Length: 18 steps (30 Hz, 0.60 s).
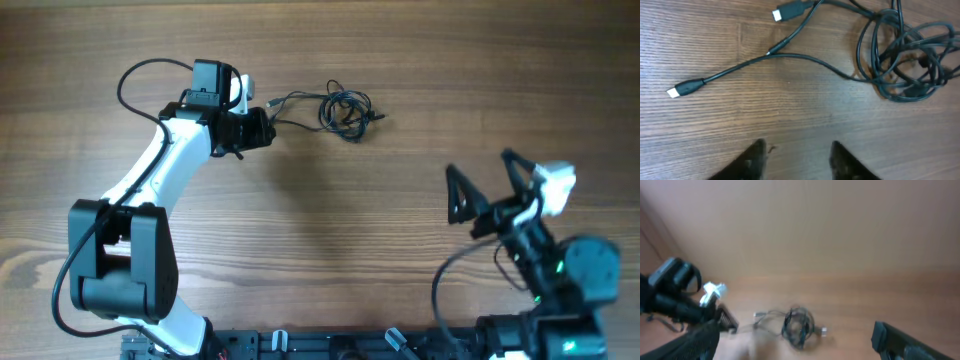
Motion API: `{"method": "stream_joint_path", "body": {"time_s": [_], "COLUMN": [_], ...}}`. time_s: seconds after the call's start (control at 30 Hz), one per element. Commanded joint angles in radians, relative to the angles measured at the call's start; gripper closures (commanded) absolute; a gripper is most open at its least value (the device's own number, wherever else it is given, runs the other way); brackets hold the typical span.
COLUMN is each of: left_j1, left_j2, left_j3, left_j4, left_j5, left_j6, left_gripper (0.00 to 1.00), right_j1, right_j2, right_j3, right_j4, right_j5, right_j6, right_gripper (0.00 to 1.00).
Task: Untangle cables
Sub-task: 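Swing the right gripper forward toward the cable bundle's right side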
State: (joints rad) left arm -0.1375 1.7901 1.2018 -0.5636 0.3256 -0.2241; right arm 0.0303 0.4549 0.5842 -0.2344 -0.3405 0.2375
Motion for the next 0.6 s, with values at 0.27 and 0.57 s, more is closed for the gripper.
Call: {"method": "stream_joint_path", "body": {"time_s": [0.27, 0.57], "left_j1": [-0.003, -0.003], "left_j2": [0.007, 0.007], "left_j3": [0.008, 0.008], "left_j4": [0.004, 0.008], "left_j5": [-0.005, -0.005], "left_j6": [0.002, 0.003], "left_gripper": [0.00, 0.00], "right_j1": [0.006, 0.042], "right_j2": [0.817, 1.185], "right_j3": [0.597, 0.596], "right_j4": [-0.329, -0.137], "right_j5": [-0.346, -0.514], "right_j6": [0.074, 0.285], "right_gripper": [0.00, 0.40]}}
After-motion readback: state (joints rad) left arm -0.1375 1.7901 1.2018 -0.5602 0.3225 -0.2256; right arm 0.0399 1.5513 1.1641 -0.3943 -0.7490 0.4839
